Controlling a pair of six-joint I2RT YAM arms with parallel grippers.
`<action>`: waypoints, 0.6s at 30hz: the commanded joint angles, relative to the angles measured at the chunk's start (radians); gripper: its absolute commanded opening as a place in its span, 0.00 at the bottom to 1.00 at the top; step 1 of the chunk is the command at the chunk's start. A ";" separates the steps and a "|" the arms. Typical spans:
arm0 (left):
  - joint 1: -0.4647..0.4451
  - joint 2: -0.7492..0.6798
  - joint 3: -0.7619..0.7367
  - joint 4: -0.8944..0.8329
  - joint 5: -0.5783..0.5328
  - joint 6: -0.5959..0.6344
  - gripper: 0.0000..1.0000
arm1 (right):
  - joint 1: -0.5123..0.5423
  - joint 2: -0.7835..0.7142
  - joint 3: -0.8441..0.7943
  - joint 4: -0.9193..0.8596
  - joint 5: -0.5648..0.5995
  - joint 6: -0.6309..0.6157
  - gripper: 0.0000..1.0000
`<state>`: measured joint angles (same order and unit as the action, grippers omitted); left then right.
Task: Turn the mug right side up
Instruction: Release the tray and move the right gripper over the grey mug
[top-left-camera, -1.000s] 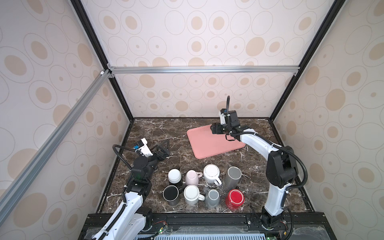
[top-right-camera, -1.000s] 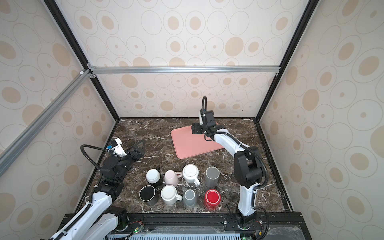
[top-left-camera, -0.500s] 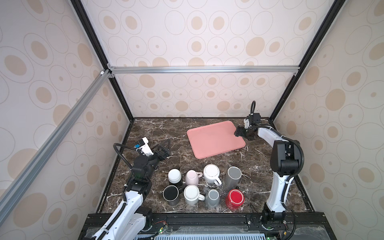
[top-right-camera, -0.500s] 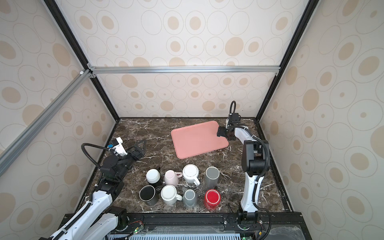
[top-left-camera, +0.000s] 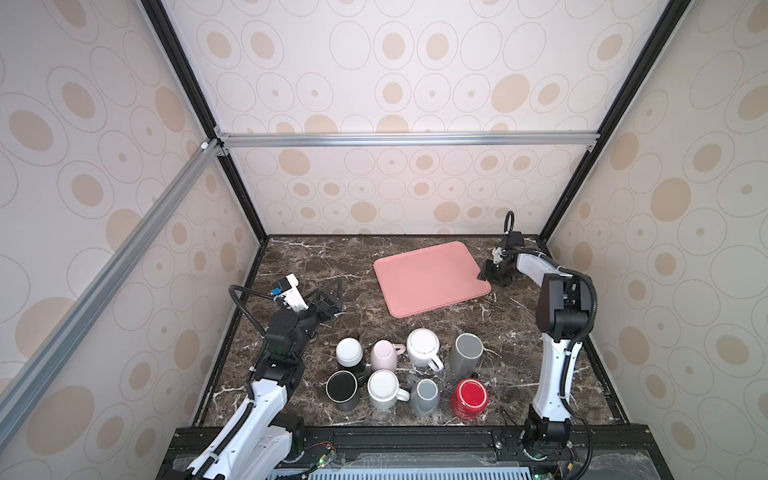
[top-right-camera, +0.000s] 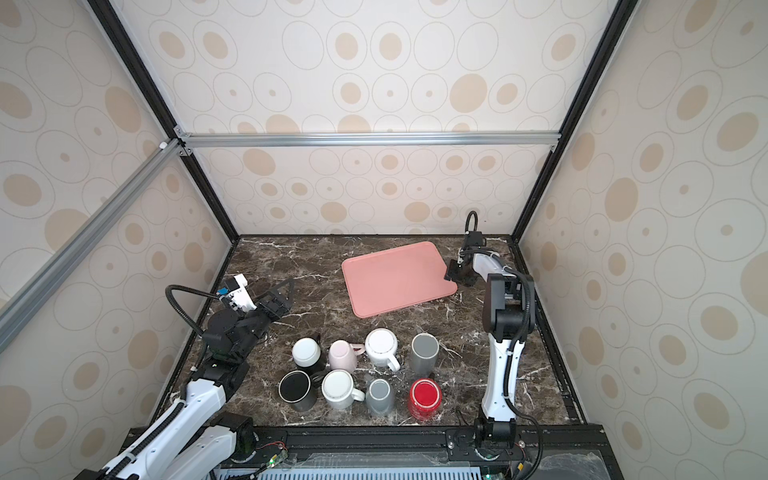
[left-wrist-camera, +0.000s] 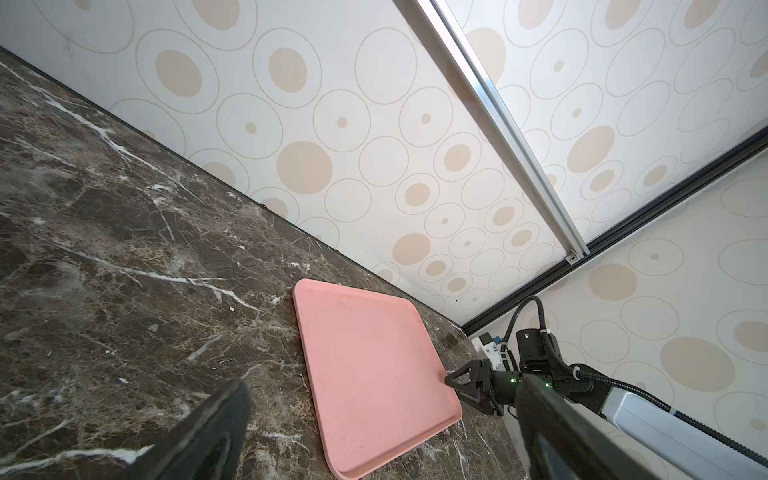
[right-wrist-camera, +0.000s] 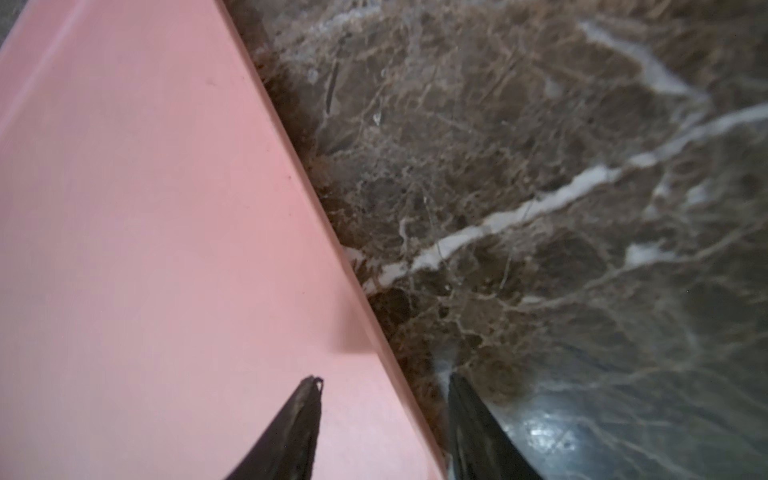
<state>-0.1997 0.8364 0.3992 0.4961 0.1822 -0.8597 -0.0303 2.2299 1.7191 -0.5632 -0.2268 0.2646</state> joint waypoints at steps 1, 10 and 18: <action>-0.006 0.015 0.040 0.056 0.013 -0.007 0.99 | 0.020 0.002 -0.020 -0.035 -0.003 0.025 0.39; -0.007 0.048 0.012 0.116 0.039 -0.048 0.99 | 0.115 -0.136 -0.228 0.043 0.107 0.043 0.14; -0.007 0.029 -0.003 0.121 0.044 -0.055 0.99 | 0.210 -0.265 -0.405 0.125 0.181 0.072 0.00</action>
<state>-0.2024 0.8841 0.3977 0.5755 0.2146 -0.8982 0.1581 2.0140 1.3640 -0.4301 -0.1001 0.3397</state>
